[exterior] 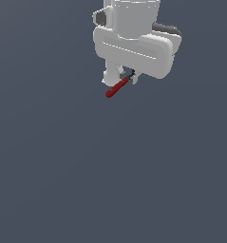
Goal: Pick up the object and move it to a goal position.
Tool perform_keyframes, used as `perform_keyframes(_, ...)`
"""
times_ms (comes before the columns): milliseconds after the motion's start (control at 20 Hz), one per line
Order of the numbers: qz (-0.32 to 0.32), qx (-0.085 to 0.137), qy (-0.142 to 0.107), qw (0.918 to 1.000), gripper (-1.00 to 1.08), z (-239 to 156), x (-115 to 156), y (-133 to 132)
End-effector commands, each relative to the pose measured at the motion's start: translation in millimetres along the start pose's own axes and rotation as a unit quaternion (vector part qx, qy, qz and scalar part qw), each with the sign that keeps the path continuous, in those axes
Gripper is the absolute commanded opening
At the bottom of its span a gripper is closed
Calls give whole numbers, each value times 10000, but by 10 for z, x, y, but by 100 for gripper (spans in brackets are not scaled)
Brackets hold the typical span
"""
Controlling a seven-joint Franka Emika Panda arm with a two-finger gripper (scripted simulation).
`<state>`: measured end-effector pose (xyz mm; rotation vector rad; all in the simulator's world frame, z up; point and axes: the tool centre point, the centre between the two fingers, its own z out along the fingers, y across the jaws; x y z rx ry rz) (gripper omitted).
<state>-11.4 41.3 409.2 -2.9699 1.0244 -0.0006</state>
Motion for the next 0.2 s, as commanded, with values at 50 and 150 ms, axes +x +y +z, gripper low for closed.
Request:
perform_keyframes(50, -1, -1, -1, 10000, -100, -49, 14, -9)
perform_keyframes(150, -1, -1, -1, 10000, -100, -55, 16, -10)
